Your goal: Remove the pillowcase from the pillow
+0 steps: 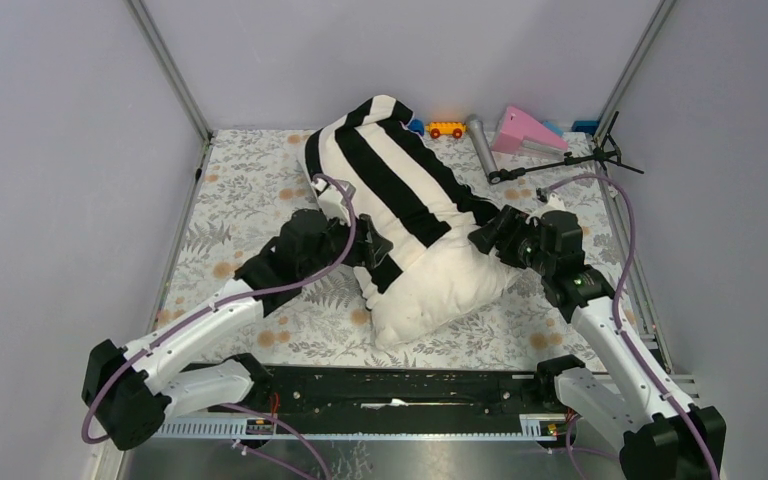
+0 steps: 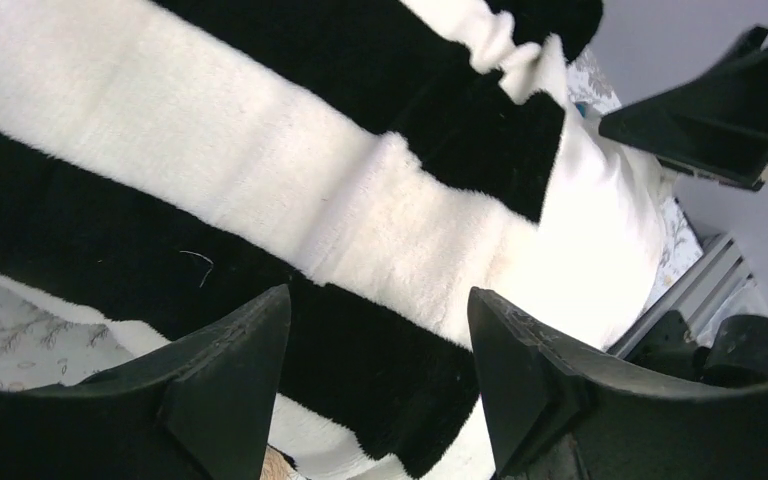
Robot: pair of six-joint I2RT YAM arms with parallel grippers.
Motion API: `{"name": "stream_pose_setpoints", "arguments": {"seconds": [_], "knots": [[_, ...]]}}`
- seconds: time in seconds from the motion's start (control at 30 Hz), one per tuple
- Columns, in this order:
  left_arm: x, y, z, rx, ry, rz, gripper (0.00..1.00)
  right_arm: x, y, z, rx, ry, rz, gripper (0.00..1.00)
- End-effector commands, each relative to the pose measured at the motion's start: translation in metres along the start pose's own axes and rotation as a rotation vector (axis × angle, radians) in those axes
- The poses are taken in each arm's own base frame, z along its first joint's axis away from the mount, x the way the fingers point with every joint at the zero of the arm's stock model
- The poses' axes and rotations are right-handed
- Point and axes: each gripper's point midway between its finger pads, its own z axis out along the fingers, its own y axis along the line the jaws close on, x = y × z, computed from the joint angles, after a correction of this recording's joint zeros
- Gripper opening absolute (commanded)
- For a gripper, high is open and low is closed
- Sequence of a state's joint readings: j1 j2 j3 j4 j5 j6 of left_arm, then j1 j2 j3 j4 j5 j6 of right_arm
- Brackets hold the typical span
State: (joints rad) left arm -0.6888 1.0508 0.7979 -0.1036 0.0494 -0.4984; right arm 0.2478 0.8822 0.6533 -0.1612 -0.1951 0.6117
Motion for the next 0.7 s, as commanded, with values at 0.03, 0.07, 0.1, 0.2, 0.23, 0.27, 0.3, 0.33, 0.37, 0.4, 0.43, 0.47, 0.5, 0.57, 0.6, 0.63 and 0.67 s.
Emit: {"name": "stream_pose_setpoints", "arguments": {"seconds": [0.03, 0.07, 0.1, 0.2, 0.23, 0.27, 0.3, 0.33, 0.37, 0.4, 0.43, 0.47, 0.5, 0.57, 0.6, 0.63, 0.67], "knots": [[-0.001, -0.02, 0.012, 0.021, 0.016, 0.176, 0.69, -0.022, 0.028, -0.009, -0.105, -0.066, -0.027, 0.99], [0.001, -0.021, 0.016, 0.02, 0.032, 0.182, 0.68, -0.023, 0.027, -0.011, -0.094, -0.067, -0.037, 1.0], [0.003, -0.021, 0.019, 0.018, 0.044, 0.188, 0.67, -0.025, 0.026, -0.014, -0.078, -0.07, -0.051, 1.0], [0.009, -0.026, 0.025, 0.043, 0.084, 0.197, 0.64, -0.041, 0.022, -0.032, 0.001, -0.106, -0.134, 1.0], [0.011, -0.028, 0.026, 0.054, 0.091, 0.2, 0.63, -0.046, 0.02, -0.038, 0.03, -0.121, -0.156, 1.0], [0.011, -0.031, 0.026, 0.065, 0.095, 0.205, 0.61, -0.051, 0.019, -0.044, 0.05, -0.135, -0.176, 1.0], [0.012, -0.033, 0.026, 0.074, 0.1, 0.211, 0.61, -0.055, 0.019, -0.049, 0.064, -0.146, -0.193, 1.0], [0.014, -0.036, 0.026, 0.088, 0.106, 0.218, 0.6, -0.057, 0.019, -0.054, 0.07, -0.15, -0.205, 1.0], [0.016, -0.039, 0.027, 0.107, 0.118, 0.227, 0.6, -0.058, 0.021, -0.057, 0.071, -0.151, -0.213, 1.0], [0.02, -0.046, 0.026, 0.147, 0.135, 0.234, 0.6, -0.058, 0.023, -0.06, 0.069, -0.145, -0.215, 0.99], [0.024, -0.056, 0.025, 0.198, 0.157, 0.236, 0.61, -0.056, 0.026, -0.061, 0.06, -0.134, -0.217, 1.0], [0.027, -0.063, 0.025, 0.228, 0.171, 0.237, 0.63, -0.053, 0.03, -0.06, 0.042, -0.116, -0.216, 1.0], [0.029, -0.069, 0.024, 0.255, 0.182, 0.24, 0.64, -0.049, 0.033, -0.059, 0.022, -0.094, -0.213, 1.0], [0.031, -0.072, 0.025, 0.256, 0.195, 0.245, 0.65, -0.036, 0.042, -0.055, -0.021, -0.027, -0.206, 1.0], [0.033, -0.069, 0.026, 0.24, 0.203, 0.247, 0.66, -0.028, 0.045, -0.052, -0.037, 0.009, -0.204, 1.0], [0.033, -0.065, 0.028, 0.215, 0.206, 0.248, 0.65, -0.018, 0.048, -0.049, -0.047, 0.045, -0.21, 1.0], [0.033, -0.059, 0.03, 0.178, 0.21, 0.25, 0.64, -0.005, 0.052, -0.046, -0.047, 0.077, -0.233, 1.0]]}}
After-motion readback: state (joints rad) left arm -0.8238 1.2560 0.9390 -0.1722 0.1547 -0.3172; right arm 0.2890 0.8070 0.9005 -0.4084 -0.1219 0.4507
